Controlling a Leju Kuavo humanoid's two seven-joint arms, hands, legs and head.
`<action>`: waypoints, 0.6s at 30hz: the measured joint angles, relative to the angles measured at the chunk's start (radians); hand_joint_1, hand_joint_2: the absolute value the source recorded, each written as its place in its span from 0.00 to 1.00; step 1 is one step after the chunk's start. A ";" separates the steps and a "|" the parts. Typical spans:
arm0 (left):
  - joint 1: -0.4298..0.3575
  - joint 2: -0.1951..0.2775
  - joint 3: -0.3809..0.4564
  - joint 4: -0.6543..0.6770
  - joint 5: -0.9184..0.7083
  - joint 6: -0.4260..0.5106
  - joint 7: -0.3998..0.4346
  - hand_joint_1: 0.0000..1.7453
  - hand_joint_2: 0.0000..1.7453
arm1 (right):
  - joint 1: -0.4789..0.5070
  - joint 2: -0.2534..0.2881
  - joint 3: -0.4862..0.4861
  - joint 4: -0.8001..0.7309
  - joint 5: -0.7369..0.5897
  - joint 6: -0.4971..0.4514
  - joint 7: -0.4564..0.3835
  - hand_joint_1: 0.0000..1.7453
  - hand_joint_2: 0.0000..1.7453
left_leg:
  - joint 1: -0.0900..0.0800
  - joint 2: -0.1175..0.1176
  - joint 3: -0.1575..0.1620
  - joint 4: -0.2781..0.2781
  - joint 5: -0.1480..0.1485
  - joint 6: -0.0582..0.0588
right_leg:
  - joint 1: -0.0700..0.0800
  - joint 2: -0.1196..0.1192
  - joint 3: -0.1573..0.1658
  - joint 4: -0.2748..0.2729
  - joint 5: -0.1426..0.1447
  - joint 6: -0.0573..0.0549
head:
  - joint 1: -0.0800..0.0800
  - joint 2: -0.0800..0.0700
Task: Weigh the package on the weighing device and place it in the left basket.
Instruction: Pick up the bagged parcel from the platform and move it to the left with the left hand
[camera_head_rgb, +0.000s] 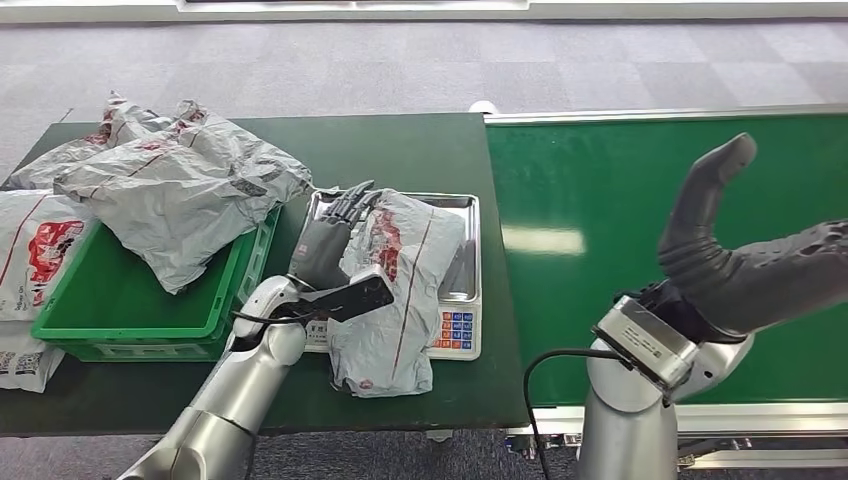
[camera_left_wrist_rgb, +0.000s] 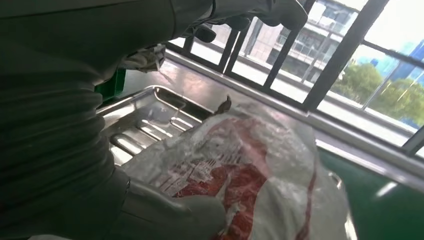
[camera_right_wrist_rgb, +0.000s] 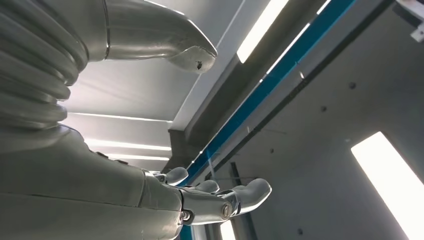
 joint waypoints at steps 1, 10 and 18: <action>-0.022 0.002 -0.014 0.044 -0.031 -0.018 0.010 0.00 1.00 | 0.000 0.000 0.000 0.003 0.006 0.000 0.007 0.00 1.00 | 0.000 0.000 0.000 0.000 0.000 0.000 | 0.000 0.000 0.000 0.000 0.000 0.000 | 0.000 0.000; -0.177 0.010 -0.121 0.304 -0.165 -0.103 0.064 0.84 1.00 | 0.000 0.001 0.003 0.036 0.031 0.000 0.021 0.00 1.00 | 0.000 0.000 0.000 0.000 0.000 0.000 | 0.000 -0.001 0.002 0.000 0.000 0.000 | 0.000 0.000; -0.213 0.017 -0.158 0.376 -0.184 -0.120 0.029 1.00 1.00 | -0.001 0.001 0.013 0.050 0.067 0.001 0.047 0.00 1.00 | 0.000 0.000 0.001 0.000 0.002 0.001 | 0.000 -0.002 0.003 0.000 0.001 0.001 | 0.000 0.000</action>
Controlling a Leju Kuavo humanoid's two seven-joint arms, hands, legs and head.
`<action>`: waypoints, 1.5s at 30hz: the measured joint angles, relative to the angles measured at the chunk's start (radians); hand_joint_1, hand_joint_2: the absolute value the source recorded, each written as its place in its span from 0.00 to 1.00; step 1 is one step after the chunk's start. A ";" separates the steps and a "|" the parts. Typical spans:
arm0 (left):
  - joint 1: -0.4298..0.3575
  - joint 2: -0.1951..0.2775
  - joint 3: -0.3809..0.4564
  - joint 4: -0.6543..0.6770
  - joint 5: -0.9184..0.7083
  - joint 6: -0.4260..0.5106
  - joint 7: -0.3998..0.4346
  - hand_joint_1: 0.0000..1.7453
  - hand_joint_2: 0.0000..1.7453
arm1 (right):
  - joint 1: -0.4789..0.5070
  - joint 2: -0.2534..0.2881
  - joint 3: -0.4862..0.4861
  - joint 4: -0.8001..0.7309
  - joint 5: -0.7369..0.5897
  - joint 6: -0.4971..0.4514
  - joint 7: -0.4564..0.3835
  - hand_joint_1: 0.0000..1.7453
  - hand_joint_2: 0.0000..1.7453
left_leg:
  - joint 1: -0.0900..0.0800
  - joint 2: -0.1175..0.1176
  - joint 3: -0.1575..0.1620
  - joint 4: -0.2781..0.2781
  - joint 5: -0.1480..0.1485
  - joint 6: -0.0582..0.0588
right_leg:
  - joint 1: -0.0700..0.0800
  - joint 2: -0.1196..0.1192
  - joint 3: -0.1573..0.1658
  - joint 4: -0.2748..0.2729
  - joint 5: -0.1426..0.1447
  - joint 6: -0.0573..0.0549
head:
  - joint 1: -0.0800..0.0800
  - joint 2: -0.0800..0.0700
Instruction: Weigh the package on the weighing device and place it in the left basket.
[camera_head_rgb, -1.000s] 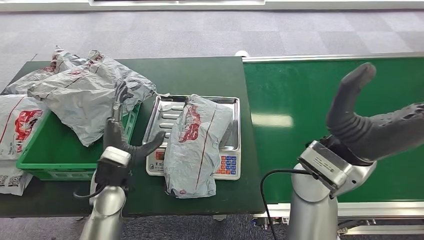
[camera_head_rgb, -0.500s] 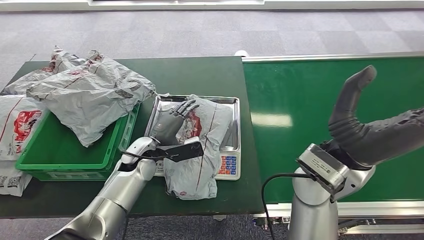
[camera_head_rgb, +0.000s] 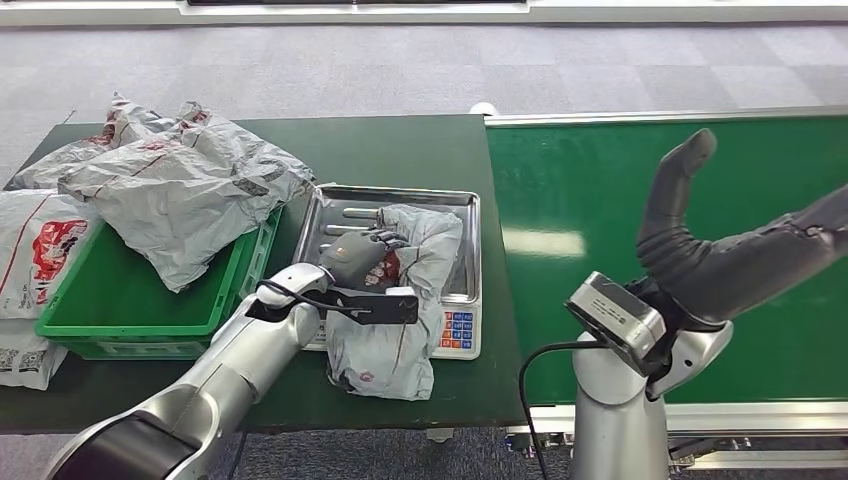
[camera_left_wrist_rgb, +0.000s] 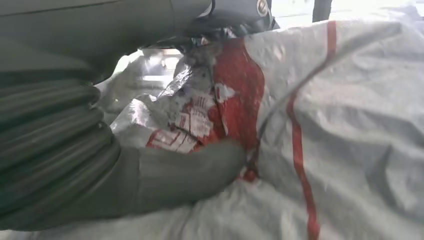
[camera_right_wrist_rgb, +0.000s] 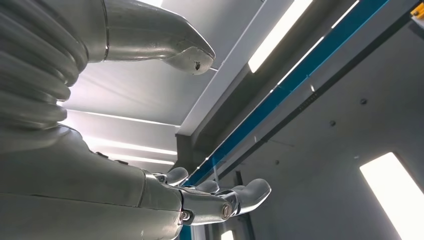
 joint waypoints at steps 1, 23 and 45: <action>-0.003 0.001 -0.001 0.004 0.002 0.000 -0.004 1.00 1.00 | 0.000 0.000 0.002 0.000 0.007 0.000 0.005 0.00 1.00 | 0.000 0.000 0.000 0.000 0.000 0.000 | 0.000 0.000 0.000 0.000 0.000 0.000 | 0.000 0.000; 0.072 0.007 0.365 -0.323 0.655 0.580 -0.298 1.00 1.00 | 0.020 0.000 -0.002 0.006 -0.044 0.000 -0.046 0.00 1.00 | 0.000 0.000 -0.004 0.000 0.001 -0.001 | 0.000 0.002 -0.005 0.000 0.001 0.000 | 0.000 0.000; -0.020 -0.039 1.431 -0.482 -0.253 0.656 -0.156 0.00 0.25 | 0.035 -0.001 0.002 0.013 0.093 -0.001 0.101 0.00 1.00 | 0.000 0.000 -0.005 0.000 0.002 -0.001 | 0.002 0.003 -0.007 0.000 0.001 0.000 | 0.000 0.000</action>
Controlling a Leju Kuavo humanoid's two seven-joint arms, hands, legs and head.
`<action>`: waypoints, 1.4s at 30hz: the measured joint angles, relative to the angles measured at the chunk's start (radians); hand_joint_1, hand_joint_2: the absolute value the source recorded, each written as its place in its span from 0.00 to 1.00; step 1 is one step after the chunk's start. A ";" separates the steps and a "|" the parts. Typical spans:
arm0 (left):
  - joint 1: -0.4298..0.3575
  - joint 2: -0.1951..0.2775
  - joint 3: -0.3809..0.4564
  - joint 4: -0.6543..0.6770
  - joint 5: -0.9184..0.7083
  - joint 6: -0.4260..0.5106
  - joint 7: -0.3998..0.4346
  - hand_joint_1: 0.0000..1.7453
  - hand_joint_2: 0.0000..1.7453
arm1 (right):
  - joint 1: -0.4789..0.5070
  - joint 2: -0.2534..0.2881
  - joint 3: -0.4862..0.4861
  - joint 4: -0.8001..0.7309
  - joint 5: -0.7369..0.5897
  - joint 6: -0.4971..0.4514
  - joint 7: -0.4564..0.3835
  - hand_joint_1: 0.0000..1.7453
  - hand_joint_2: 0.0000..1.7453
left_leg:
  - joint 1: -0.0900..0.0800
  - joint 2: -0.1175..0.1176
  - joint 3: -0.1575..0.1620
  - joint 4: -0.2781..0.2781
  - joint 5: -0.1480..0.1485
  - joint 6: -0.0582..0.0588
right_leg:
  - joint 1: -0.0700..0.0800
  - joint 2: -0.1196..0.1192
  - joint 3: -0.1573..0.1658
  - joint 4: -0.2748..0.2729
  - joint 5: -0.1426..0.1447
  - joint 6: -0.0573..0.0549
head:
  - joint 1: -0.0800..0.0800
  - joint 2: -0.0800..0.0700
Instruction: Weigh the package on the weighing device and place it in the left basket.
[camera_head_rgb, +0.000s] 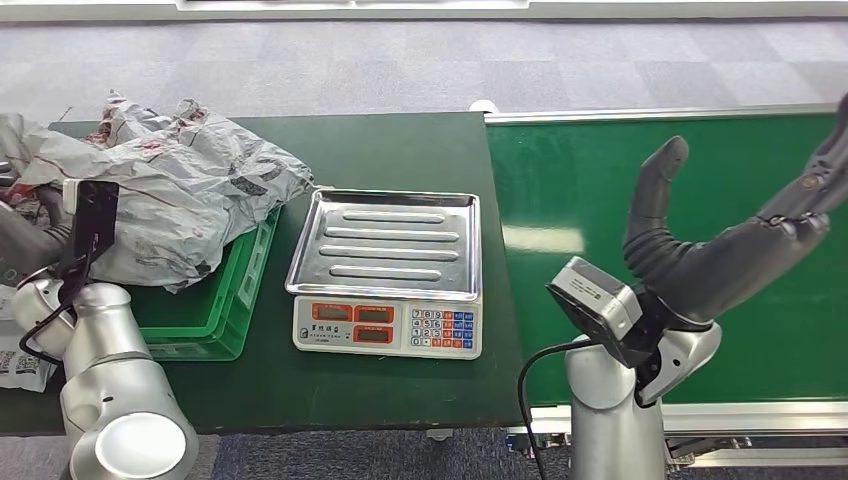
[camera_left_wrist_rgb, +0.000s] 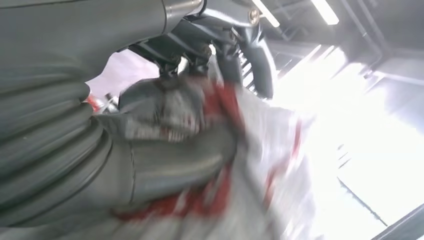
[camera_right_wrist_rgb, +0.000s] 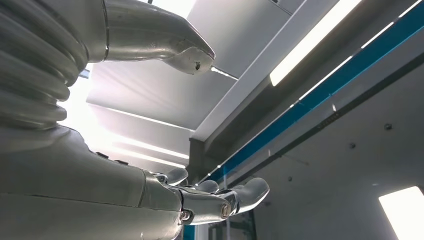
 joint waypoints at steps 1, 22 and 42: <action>-0.001 0.000 0.006 0.010 -0.008 0.000 0.015 0.00 0.00 | 0.001 0.000 0.001 -0.001 0.007 0.000 0.004 0.00 1.00 | 0.000 0.000 0.000 0.000 0.000 0.000 | 0.000 0.000 0.000 0.000 0.000 0.000 | 0.000 0.000; 0.209 -0.001 -0.427 -0.285 1.200 -0.123 -0.206 0.00 1.00 | 0.009 0.000 0.014 0.008 -0.288 0.000 -0.147 0.00 1.00 | 0.000 -0.006 -0.002 0.000 -0.001 0.000 | 0.000 -0.005 0.000 0.000 -0.002 0.002 | 0.000 0.000; 0.578 -0.075 -1.190 -0.648 1.381 -0.557 -0.140 0.00 1.00 | 0.163 -0.060 0.242 0.079 -0.801 0.180 -0.284 0.00 1.00 | -0.003 -0.005 -0.002 0.001 -0.004 0.005 | -0.003 -0.005 0.000 -0.001 -0.003 0.004 | 0.000 0.000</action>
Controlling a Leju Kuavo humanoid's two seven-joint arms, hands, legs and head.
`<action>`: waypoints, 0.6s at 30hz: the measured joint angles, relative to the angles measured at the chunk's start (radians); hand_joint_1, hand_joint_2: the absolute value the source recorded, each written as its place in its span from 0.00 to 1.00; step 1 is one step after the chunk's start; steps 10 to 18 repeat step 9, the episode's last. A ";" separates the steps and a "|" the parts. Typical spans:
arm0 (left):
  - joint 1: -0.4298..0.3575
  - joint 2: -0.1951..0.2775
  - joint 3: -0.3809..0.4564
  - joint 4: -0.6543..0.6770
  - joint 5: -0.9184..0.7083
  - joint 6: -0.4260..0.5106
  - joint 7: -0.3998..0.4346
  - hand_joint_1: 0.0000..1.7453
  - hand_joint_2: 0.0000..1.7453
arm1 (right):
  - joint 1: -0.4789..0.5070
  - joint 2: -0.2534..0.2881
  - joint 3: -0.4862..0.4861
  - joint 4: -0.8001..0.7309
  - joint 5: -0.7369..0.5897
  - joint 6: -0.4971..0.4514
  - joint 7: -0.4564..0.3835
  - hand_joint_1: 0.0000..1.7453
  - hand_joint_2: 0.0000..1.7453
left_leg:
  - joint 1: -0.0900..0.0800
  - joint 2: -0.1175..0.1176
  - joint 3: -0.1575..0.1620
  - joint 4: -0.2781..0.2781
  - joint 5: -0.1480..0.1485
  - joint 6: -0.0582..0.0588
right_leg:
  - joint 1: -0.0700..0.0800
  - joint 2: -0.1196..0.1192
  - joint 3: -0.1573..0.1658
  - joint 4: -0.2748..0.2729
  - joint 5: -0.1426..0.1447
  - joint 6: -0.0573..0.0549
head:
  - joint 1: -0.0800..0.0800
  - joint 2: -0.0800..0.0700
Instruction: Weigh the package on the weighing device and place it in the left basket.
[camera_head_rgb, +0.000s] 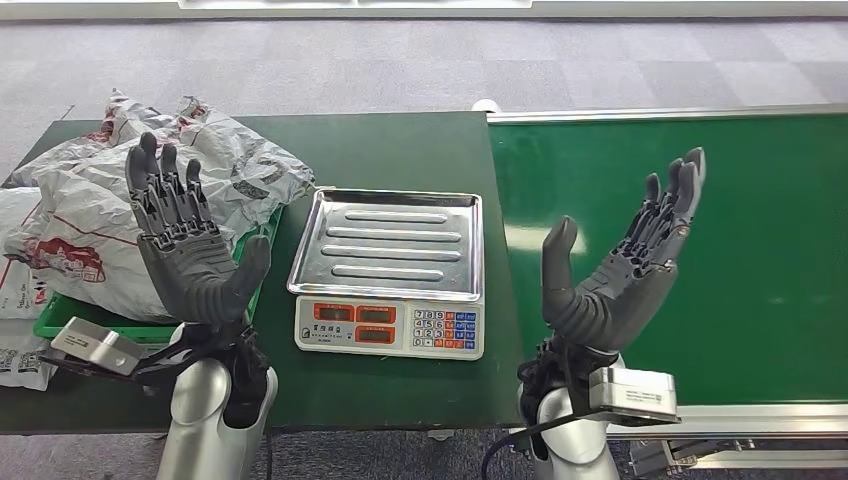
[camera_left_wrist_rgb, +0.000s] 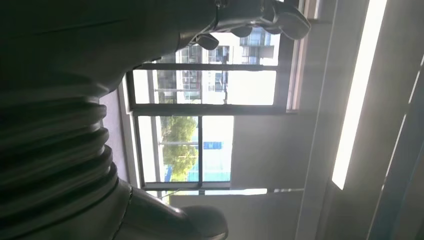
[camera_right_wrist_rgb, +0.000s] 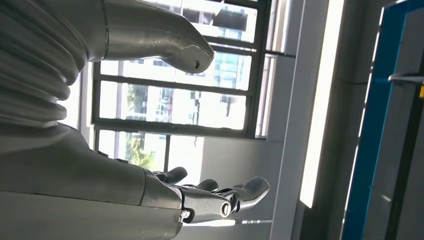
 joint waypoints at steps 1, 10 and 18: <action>0.003 0.000 -0.010 0.002 -0.003 -0.002 -0.001 0.00 1.00 | 0.003 -0.002 0.005 -0.003 -0.003 0.007 0.000 0.00 1.00 | 0.000 0.000 0.000 0.000 0.000 0.000 | 0.000 0.000 0.000 0.000 0.000 0.000 | 0.000 0.000; 0.010 0.000 -0.029 0.006 -0.002 -0.013 -0.002 0.00 1.00 | 0.012 -0.008 0.015 -0.007 -0.006 0.018 -0.001 0.00 1.00 | 0.000 0.000 0.000 0.000 0.000 0.000 | 0.000 0.000 0.000 0.000 0.000 0.000 | 0.000 0.000; 0.010 0.000 -0.029 0.006 -0.002 -0.013 -0.002 0.00 1.00 | 0.012 -0.008 0.015 -0.007 -0.006 0.018 -0.001 0.00 1.00 | 0.000 0.000 0.000 0.000 0.000 0.000 | 0.000 0.000 0.000 0.000 0.000 0.000 | 0.000 0.000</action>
